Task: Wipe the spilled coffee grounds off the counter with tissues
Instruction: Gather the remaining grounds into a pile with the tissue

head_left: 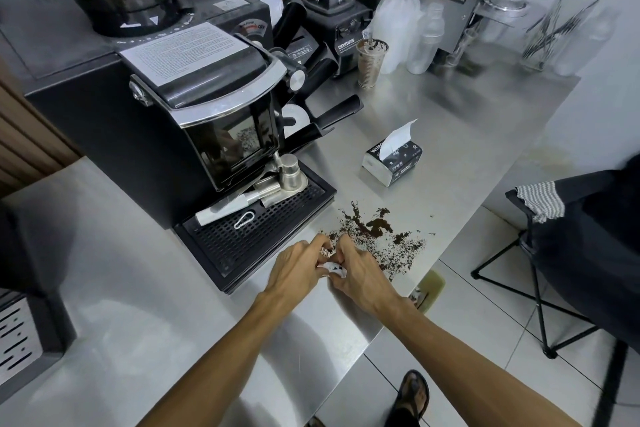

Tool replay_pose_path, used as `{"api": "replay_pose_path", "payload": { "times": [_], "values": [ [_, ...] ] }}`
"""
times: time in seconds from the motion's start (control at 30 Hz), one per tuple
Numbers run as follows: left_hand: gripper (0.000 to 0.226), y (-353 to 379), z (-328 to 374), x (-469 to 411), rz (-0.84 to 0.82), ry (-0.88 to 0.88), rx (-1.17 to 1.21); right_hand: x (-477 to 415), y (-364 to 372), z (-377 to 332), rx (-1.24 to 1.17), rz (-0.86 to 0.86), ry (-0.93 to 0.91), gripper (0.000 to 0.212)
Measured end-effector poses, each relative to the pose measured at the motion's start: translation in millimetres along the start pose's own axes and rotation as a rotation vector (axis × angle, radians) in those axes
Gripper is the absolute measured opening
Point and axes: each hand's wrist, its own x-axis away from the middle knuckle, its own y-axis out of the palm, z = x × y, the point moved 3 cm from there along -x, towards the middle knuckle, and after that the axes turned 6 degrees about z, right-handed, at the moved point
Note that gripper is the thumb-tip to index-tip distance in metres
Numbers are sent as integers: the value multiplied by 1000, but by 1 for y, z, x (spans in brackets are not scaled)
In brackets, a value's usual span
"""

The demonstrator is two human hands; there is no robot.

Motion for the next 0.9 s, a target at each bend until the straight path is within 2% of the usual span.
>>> {"api": "replay_pose_path", "payload": {
  "times": [0.33,0.53,0.9],
  "values": [
    [34,-4,4,1,79,37,-78,-3,-3,-3,-34,43,-20,43],
    [31,-9,10,-6,120,20,-44,-13,-15,3,-83,49,-33,42],
    [36,-2,77,-44,182,95,-11,-22,-85,46,-52,115,-72,48]
  ]
}}
